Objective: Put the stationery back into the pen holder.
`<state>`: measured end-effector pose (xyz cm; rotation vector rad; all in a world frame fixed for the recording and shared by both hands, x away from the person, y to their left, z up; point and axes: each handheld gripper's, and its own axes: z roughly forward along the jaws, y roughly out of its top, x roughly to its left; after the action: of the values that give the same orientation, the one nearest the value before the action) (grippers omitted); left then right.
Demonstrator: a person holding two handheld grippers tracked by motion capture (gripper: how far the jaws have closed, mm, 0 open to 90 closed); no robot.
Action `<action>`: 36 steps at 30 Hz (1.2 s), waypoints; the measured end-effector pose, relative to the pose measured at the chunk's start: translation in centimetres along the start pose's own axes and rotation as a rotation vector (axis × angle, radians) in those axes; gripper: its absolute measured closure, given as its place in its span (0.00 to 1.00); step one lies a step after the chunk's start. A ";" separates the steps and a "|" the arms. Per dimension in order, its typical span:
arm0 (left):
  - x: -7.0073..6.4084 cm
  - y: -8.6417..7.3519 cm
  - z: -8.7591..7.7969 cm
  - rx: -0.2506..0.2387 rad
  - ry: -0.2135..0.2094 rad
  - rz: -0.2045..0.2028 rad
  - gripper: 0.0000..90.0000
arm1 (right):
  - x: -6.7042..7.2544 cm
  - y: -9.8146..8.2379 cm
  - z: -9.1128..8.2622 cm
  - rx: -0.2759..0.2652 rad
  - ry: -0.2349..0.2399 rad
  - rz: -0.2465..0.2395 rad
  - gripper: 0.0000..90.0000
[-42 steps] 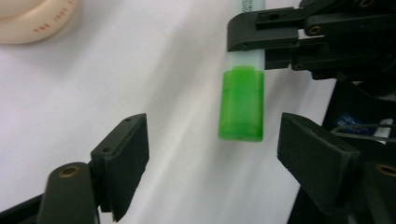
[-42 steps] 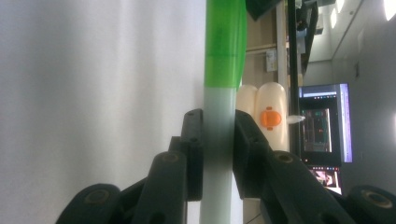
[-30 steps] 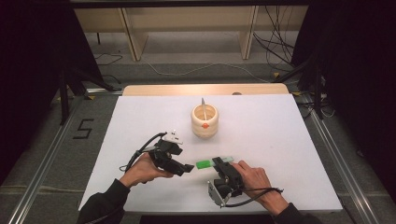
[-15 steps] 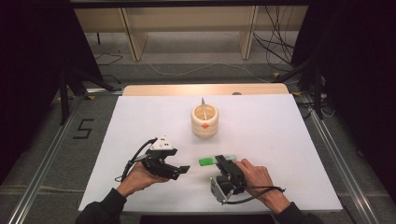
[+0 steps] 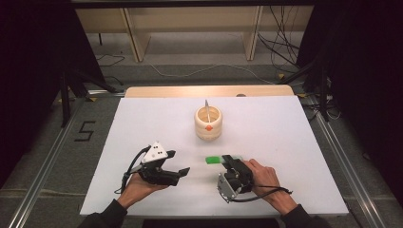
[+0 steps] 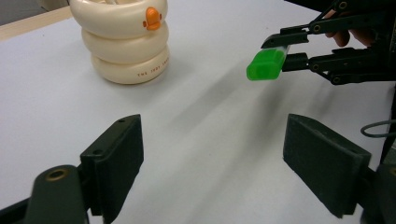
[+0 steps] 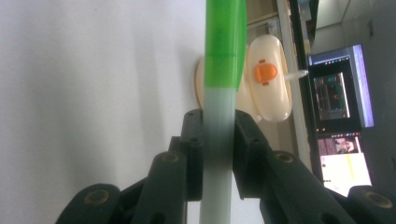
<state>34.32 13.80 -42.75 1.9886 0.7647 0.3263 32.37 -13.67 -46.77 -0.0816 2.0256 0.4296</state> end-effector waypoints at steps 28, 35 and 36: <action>0.7 -1.4 -1.2 -0.097 0.096 -0.051 0.22 | -6.9 -2.8 2.1 -0.143 0.176 0.769 0.86; 1.0 -1.4 -1.3 -0.105 0.108 -0.061 0.22 | -8.6 -3.7 3.3 -0.158 0.201 0.965 0.86; 1.0 -1.5 -1.4 -0.103 0.109 -0.059 0.22 | -8.9 -3.8 3.4 -0.159 0.203 0.992 0.86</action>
<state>33.82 15.92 -43.34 1.8597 0.8563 0.4337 40.44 -17.20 -41.50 0.8431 2.1098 1.2315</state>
